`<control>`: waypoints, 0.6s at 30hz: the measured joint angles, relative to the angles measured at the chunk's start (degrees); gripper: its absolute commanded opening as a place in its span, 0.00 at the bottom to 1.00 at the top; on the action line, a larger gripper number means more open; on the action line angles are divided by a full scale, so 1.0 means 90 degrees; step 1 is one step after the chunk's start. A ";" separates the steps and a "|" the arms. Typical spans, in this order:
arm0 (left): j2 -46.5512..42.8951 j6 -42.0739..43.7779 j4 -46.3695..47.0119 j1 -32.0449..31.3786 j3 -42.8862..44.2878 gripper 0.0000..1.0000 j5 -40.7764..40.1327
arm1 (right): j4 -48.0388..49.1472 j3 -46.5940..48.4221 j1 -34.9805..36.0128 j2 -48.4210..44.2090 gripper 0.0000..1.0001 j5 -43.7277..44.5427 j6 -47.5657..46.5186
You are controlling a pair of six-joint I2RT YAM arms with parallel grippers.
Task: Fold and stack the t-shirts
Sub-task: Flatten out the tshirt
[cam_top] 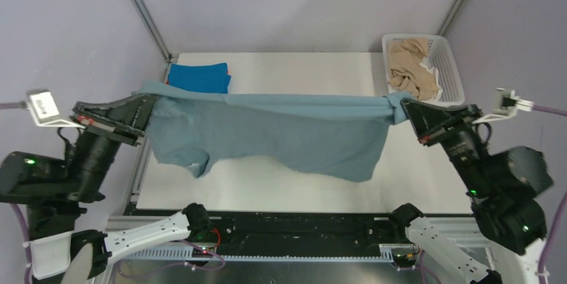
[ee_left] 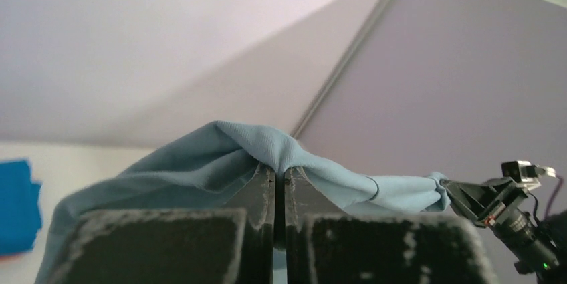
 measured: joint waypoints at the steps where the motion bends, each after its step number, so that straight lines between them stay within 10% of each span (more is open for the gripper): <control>1: 0.0121 0.0138 -0.0044 0.0000 0.0282 0.00 0.0272 | -0.0061 0.0194 0.0000 -0.0029 0.00 -0.0109 -0.0015; 8: 0.1586 0.0930 -0.0624 0.0002 0.2766 0.00 0.1406 | -0.0440 0.1192 0.0000 -0.0017 0.00 -0.0478 -0.0153; 14: 0.2776 0.1804 -0.0597 0.0109 0.3589 0.00 0.0335 | -0.0551 0.1413 -0.0015 0.0175 0.00 0.0148 -0.0260; 18: 0.3830 0.1787 -0.0350 0.1858 0.3315 0.00 -0.0029 | -0.0593 0.1258 -0.0022 0.0733 0.00 0.1246 -0.0282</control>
